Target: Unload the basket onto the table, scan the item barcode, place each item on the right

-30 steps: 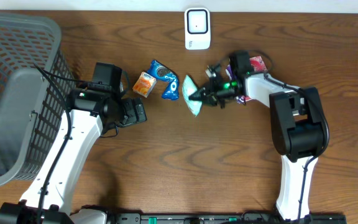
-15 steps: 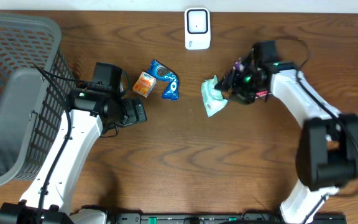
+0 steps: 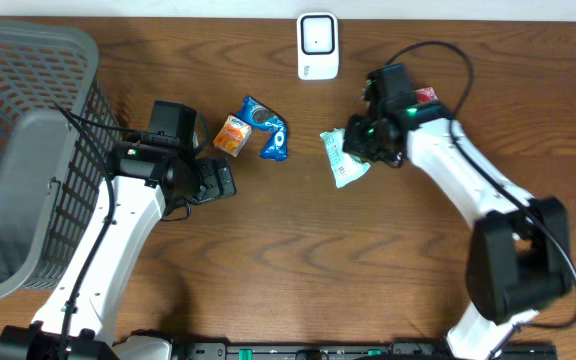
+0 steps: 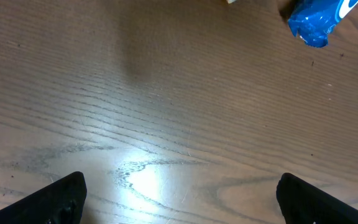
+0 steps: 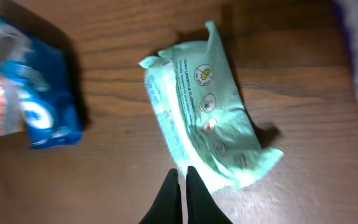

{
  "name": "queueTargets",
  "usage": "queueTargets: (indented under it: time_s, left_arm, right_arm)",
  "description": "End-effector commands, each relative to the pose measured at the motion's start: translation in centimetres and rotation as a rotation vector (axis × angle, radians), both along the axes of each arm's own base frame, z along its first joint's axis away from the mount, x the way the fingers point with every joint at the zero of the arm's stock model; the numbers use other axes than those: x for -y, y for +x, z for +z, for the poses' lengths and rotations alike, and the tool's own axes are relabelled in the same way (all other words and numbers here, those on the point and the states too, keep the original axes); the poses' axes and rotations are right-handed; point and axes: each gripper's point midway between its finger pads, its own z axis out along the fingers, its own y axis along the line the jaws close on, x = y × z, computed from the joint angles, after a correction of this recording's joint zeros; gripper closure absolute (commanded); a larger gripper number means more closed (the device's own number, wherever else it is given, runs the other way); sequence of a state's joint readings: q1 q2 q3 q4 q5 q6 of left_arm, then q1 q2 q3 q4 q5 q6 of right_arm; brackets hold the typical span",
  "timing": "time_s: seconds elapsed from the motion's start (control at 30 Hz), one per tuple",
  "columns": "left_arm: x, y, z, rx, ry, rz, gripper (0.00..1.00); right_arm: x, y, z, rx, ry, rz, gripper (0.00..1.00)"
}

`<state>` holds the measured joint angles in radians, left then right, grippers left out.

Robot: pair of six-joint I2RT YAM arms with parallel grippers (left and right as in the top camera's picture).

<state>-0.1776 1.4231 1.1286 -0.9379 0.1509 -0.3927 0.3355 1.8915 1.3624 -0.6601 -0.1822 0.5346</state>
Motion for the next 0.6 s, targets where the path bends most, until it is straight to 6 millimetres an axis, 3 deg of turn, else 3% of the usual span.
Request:
queueTargets:
  time_s: [0.0, 0.1, 0.2, 0.3, 0.43, 0.57]
  left_arm:
    - [-0.2, -0.2, -0.3, -0.011, 0.009, -0.003, 0.02]
    - [-0.2, -0.2, -0.3, -0.011, 0.009, -0.003, 0.02]
    - [-0.2, -0.2, -0.3, -0.011, 0.009, -0.003, 0.02]
    - [-0.2, -0.2, -0.3, -0.011, 0.009, -0.003, 0.02]
    - [-0.2, -0.2, -0.3, -0.011, 0.009, -0.003, 0.02]
    - [-0.2, -0.2, -0.3, -0.011, 0.009, -0.003, 0.02]
  right_arm:
    - [-0.1, 0.4, -4.3, -0.046, -0.078, -0.008, 0.99]
    - [1.0, -0.1, -8.2, -0.115, -0.144, -0.031, 0.99]
    - [1.9, -0.4, -9.2, -0.143, -0.163, -0.03, 0.99]
    - [2.5, -0.2, -7.6, -0.144, -0.173, -0.01, 0.94]
    - [3.0, 0.4, -3.3, -0.14, -0.186, 0.023, 0.89]
    - [3.2, 1.2, -1.1, -0.124, -0.2, 0.026, 0.8]
